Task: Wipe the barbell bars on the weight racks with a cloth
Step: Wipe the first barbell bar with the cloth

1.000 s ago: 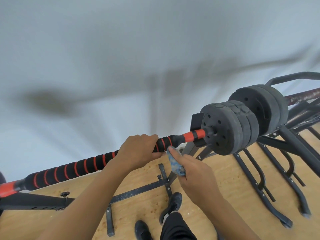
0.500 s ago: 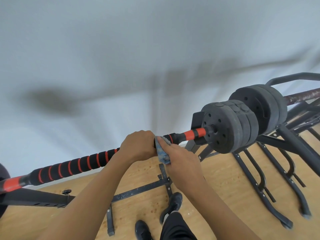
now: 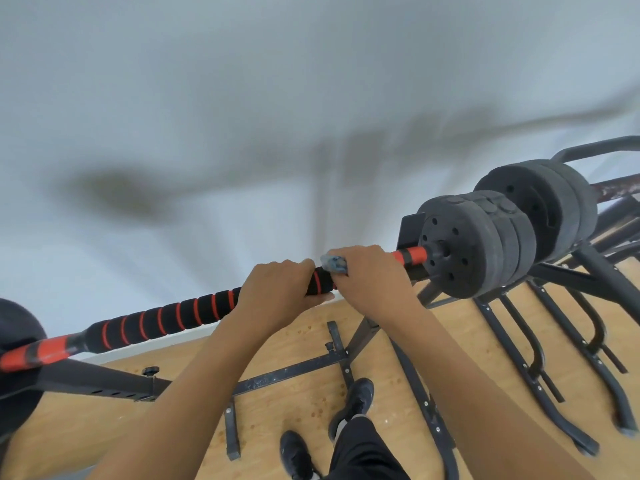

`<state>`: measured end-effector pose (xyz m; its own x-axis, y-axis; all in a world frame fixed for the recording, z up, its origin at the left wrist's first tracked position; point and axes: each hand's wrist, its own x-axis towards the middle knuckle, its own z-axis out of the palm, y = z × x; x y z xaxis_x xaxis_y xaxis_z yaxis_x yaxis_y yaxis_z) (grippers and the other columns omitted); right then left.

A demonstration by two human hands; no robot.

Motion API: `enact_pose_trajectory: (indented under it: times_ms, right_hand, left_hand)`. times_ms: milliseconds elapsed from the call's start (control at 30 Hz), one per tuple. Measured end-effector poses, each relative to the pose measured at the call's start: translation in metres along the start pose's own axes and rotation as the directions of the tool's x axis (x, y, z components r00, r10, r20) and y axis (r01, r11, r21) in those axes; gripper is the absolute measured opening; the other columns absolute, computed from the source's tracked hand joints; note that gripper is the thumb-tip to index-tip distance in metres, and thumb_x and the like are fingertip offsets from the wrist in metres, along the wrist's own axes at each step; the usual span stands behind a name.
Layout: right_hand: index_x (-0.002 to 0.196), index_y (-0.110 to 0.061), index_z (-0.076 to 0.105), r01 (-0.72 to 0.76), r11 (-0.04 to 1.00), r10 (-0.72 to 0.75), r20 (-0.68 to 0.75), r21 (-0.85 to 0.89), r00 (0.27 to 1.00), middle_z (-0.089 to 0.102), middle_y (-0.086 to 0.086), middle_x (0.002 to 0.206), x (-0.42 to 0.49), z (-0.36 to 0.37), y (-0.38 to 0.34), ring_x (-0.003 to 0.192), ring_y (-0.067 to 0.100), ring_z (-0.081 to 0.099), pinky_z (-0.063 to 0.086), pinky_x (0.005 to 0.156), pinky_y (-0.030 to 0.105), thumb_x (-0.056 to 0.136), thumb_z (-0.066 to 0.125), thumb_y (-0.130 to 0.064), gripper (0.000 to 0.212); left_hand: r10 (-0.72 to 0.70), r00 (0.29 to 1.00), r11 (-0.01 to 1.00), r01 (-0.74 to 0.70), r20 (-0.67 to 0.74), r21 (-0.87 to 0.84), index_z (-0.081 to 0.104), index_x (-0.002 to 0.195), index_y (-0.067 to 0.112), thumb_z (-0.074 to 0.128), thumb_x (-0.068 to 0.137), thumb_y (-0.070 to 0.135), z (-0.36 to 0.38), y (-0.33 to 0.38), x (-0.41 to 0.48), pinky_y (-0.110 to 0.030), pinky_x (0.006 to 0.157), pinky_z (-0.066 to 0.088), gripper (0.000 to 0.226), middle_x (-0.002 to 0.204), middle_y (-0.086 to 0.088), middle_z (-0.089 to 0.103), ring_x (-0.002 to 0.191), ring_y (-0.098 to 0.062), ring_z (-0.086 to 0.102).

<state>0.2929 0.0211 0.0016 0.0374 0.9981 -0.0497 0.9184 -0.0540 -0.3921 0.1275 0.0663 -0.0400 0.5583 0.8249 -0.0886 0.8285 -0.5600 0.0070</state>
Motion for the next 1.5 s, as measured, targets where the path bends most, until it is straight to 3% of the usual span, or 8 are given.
enact_pose_trajectory:
  times_ms: [333, 600, 833, 967, 1067, 1233, 1367, 1500]
  right_hand:
    - [0.155, -0.048, 0.023, -0.107, 0.994, 0.108, 0.034, -0.009, 0.994, 0.060, -0.010, 0.093, -0.050, 0.011, 0.011, 0.070, 0.006, 0.052, 0.040, 0.059, 0.018, 0.103, 0.051, -0.022, 0.064]
    - [0.136, -0.028, 0.063, -0.124, 0.916, 0.149, -0.035, 0.382, 0.988, 0.058, -0.011, 0.074, -0.056, 0.011, 0.019, 0.064, -0.001, 0.060, 0.048, 0.072, 0.024, 0.102, 0.056, -0.011, 0.038]
    - [0.093, -0.032, 0.059, -0.126, 0.991, 0.126, -0.001, -0.042, 0.992, 0.059, -0.007, 0.072, 0.000, 0.008, -0.007, 0.066, 0.018, 0.063, 0.052, 0.055, 0.029, 0.096, 0.044, -0.020, 0.020]
    - [0.139, -0.041, 0.045, -0.137, 0.989, 0.138, 0.013, -0.058, 0.990, 0.066, -0.005, 0.088, -0.030, 0.016, -0.003, 0.075, 0.015, 0.066, 0.058, 0.063, 0.028, 0.103, 0.046, -0.019, 0.043]
    - [0.157, -0.045, 0.017, -0.139, 0.990, 0.141, 0.076, -0.037, 0.987, 0.057, -0.008, 0.088, -0.055, 0.013, 0.004, 0.075, 0.008, 0.060, 0.050, 0.063, 0.017, 0.105, 0.049, -0.021, 0.066]
    - [0.152, -0.045, 0.036, -0.142, 0.981, 0.142, 0.010, 0.130, 0.990, 0.062, -0.011, 0.089, -0.074, 0.007, 0.016, 0.065, 0.003, 0.048, 0.038, 0.056, 0.014, 0.100, 0.059, -0.026, 0.060]
    - [0.151, -0.039, 0.039, -0.059, 0.988, 0.075, -0.110, 0.141, 0.991, 0.067, -0.003, 0.089, -0.044, -0.007, 0.014, 0.074, 0.012, 0.063, 0.060, 0.067, 0.033, 0.100, 0.057, -0.021, 0.057]
    - [0.139, -0.038, 0.048, -0.063, 0.995, 0.059, -0.043, -0.083, 0.997, 0.069, -0.004, 0.102, -0.022, 0.004, -0.006, 0.084, 0.015, 0.064, 0.053, 0.066, 0.027, 0.099, 0.052, -0.026, 0.042]
  left_hand:
    - [0.147, 0.888, 0.844, 0.117, 0.435, -0.524, 0.061, 0.098, 0.024, 0.071, 0.092, 0.059, -0.004, -0.022, 0.030, -0.029, 0.060, 0.059, 0.037, 0.075, -0.002, 0.066, 0.059, -0.016, 0.063]
    - [0.301, 0.750, 0.700, 0.245, 0.589, -0.670, 0.062, 0.088, 0.014, 0.072, 0.095, 0.052, -0.017, -0.031, 0.041, -0.031, 0.060, 0.052, 0.040, 0.065, -0.002, 0.061, 0.050, -0.014, 0.055]
    - [0.375, 0.599, 0.613, 0.412, 0.707, -0.674, 0.056, 0.080, 0.016, 0.072, 0.094, 0.052, -0.020, -0.036, 0.048, -0.027, 0.054, 0.047, 0.042, 0.068, -0.005, 0.054, 0.052, -0.017, 0.049]
    - [0.432, 0.555, 0.605, 0.407, 0.711, -0.685, 0.056, 0.076, 0.016, 0.070, 0.096, 0.051, -0.018, -0.038, 0.051, -0.027, 0.053, 0.047, 0.042, 0.067, -0.005, 0.055, 0.050, -0.017, 0.050]
    - [0.416, 0.581, 0.620, 0.381, 0.699, -0.685, 0.062, 0.082, 0.014, 0.071, 0.094, 0.056, -0.017, -0.039, 0.051, -0.028, 0.057, 0.051, 0.044, 0.072, -0.008, 0.061, 0.052, -0.018, 0.055]
    - [0.283, 0.802, 0.740, 0.166, 0.526, -0.651, 0.066, 0.109, 0.018, 0.073, 0.086, 0.067, -0.021, -0.030, 0.035, -0.033, 0.076, 0.061, 0.055, 0.088, 0.000, 0.078, 0.070, -0.017, 0.072]
    - [0.044, 0.982, 0.973, 0.000, 0.185, -0.230, 0.051, 0.108, 0.028, 0.063, 0.089, 0.072, -0.022, -0.004, 0.003, -0.033, 0.077, 0.054, 0.049, 0.090, 0.009, 0.065, 0.078, -0.013, 0.064]
    - [-0.050, 0.996, 0.998, 0.052, -0.078, 0.019, 0.039, 0.099, 0.022, 0.047, 0.101, 0.062, 0.003, 0.026, -0.014, -0.033, 0.071, 0.042, 0.041, 0.081, 0.007, 0.057, 0.069, -0.019, 0.054]
